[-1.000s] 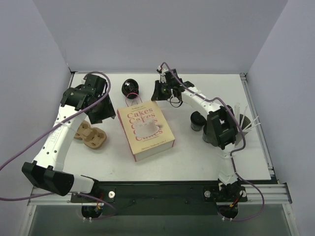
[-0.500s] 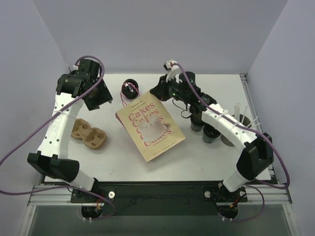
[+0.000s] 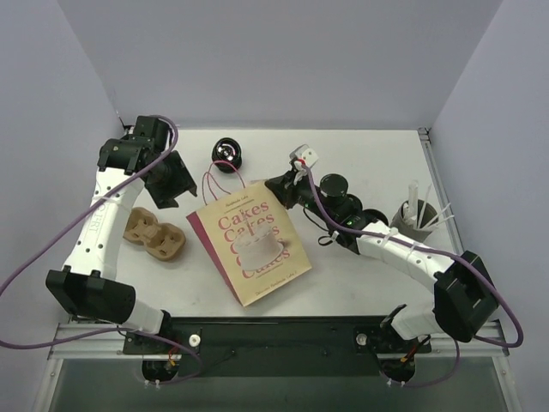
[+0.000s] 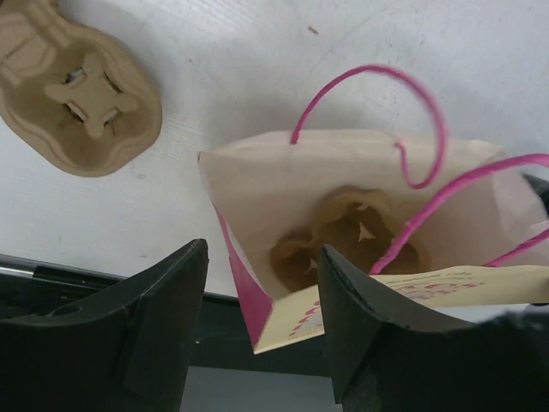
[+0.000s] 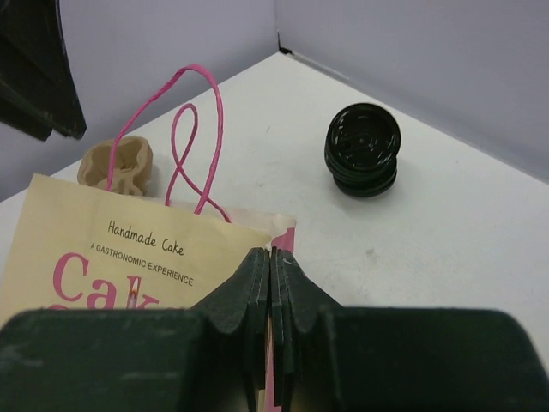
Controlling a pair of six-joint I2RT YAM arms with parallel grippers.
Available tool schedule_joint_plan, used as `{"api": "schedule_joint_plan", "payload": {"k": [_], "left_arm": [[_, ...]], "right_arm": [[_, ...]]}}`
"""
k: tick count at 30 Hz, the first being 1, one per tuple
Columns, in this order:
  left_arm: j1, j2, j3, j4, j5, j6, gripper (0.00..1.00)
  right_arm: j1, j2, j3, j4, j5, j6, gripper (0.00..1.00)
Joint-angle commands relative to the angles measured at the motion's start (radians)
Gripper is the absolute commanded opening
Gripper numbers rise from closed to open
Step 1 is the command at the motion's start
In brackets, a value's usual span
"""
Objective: Pack the takeout coffee
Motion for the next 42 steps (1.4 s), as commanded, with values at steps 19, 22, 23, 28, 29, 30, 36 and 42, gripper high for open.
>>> {"api": "schedule_joint_plan", "payload": {"k": [19, 22, 23, 28, 29, 30, 36, 42], "left_arm": [[0.013, 0.007, -0.112, 0.006, 0.111, -0.119, 0.64], [0.021, 0.011, -0.121, -0.014, 0.094, -0.115, 0.64], [0.025, 0.014, -0.118, -0.018, 0.094, -0.112, 0.64], [0.045, 0.03, -0.051, -0.046, 0.071, -0.109, 0.66], [0.048, 0.031, -0.043, -0.06, 0.065, -0.115, 0.66], [0.054, 0.031, -0.034, -0.066, 0.056, -0.119, 0.66], [0.067, 0.017, -0.041, -0.045, 0.059, -0.159, 0.67], [0.061, -0.03, -0.182, 0.052, 0.185, -0.202, 0.65]], "right_arm": [[0.009, -0.063, -0.009, 0.227, 0.0, -0.073, 0.0], [0.009, -0.065, -0.009, 0.221, 0.002, -0.075, 0.0], [0.01, -0.065, -0.01, 0.219, 0.002, -0.073, 0.0], [0.01, -0.065, -0.022, 0.218, 0.003, -0.073, 0.0], [0.009, -0.065, -0.027, 0.219, 0.005, -0.073, 0.0], [0.009, -0.066, -0.03, 0.219, 0.005, -0.073, 0.0], [0.007, -0.066, -0.021, 0.203, 0.005, -0.073, 0.0], [0.005, -0.062, -0.01, 0.193, 0.009, -0.075, 0.0]]}}
